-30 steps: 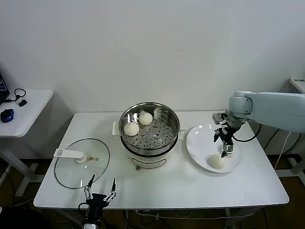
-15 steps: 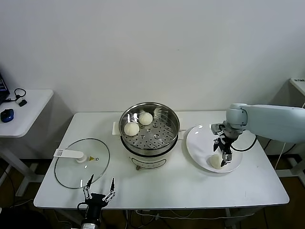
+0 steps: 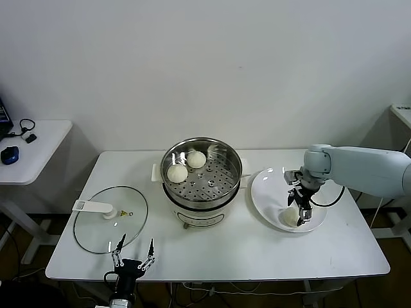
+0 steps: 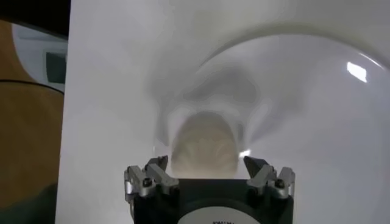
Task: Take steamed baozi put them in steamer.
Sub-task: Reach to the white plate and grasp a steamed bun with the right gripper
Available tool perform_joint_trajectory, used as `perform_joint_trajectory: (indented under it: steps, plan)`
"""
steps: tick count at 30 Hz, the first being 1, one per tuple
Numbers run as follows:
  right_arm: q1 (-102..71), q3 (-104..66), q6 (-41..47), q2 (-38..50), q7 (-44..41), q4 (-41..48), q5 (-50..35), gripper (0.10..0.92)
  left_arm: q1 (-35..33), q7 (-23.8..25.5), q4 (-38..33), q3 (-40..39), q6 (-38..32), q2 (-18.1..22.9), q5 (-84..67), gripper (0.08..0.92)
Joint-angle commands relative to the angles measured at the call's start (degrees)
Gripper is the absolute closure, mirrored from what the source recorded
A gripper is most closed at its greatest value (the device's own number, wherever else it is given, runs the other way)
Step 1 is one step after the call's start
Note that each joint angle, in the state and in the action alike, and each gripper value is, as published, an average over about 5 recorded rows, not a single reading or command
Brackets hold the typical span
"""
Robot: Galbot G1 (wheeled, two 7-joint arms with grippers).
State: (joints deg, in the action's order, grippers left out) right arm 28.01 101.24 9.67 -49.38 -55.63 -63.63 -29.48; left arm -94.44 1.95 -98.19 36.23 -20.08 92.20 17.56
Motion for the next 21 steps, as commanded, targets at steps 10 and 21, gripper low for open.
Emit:
perform_joint_trajectory:
  steps: [10,21]
  plan:
    - [-1.37,-1.6,-0.43,-0.85,-0.63,2.29,0.57,0.203,0.26,0.06,0.01,0.05,0.18,2.8,0.05,0.177]
    - [-1.05,-0.91,-0.28,-0.32,-0.94,0.85,0.89,0.325,0.24,0.06,-0.29,0.17,0.22,2.8,-0.14,0.177]
